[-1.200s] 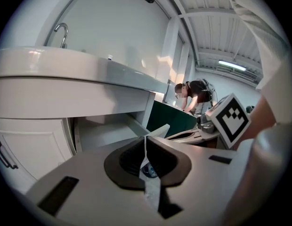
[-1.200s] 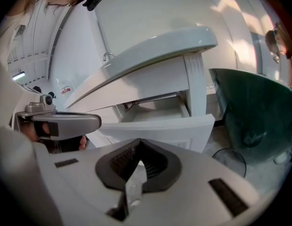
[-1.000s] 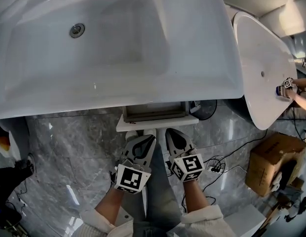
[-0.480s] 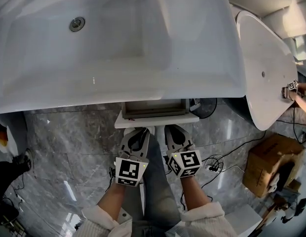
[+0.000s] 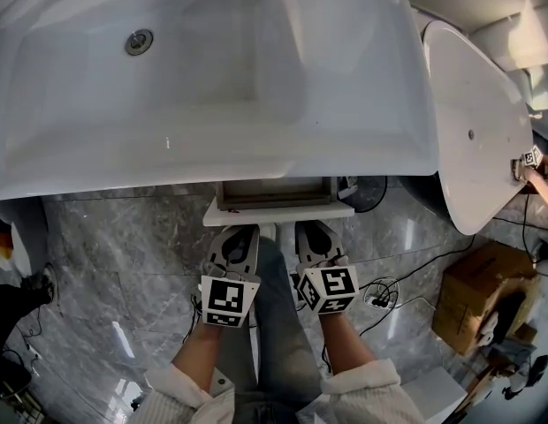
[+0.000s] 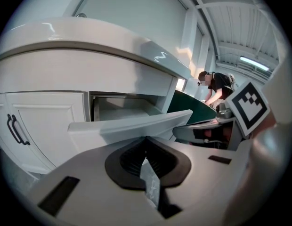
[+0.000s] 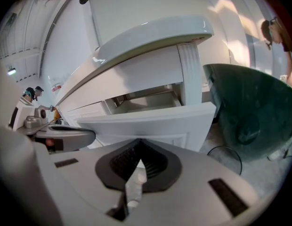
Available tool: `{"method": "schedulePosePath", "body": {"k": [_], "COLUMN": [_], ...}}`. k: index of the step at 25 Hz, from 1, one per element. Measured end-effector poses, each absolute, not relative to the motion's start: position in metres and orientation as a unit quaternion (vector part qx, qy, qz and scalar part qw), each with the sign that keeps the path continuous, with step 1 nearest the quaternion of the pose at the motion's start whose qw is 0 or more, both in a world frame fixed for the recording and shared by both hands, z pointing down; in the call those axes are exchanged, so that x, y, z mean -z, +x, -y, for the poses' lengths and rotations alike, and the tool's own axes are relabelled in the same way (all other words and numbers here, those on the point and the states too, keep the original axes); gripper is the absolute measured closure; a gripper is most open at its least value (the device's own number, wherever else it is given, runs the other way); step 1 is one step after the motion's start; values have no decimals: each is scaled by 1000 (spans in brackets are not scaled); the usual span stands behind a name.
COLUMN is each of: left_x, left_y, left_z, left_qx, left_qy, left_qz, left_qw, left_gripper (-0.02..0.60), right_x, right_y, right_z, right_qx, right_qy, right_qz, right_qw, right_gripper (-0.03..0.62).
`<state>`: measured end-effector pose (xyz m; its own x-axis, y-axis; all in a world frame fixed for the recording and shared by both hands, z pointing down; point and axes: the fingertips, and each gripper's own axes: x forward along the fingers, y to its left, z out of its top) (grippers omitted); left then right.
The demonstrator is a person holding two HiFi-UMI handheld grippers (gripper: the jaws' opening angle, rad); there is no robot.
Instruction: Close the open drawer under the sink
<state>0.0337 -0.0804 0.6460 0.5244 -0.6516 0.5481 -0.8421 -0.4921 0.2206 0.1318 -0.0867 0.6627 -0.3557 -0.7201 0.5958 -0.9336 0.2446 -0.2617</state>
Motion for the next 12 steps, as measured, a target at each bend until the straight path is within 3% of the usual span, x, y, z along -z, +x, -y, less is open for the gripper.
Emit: {"method": "schedulePosePath", "body": {"k": [12], "left_x": [-641], "left_y": [31], "left_z": [104], "left_qx": [-199], "left_qy": [844], "left_qz": [453], "left_qw": [207], "left_gripper": [566], "right_x": [-659], "right_y": [129], "right_z": [109], "right_qx": [-278], "right_qy": [544], "right_qz": [770], "right_qw": [186], "right_gripper": [583]}}
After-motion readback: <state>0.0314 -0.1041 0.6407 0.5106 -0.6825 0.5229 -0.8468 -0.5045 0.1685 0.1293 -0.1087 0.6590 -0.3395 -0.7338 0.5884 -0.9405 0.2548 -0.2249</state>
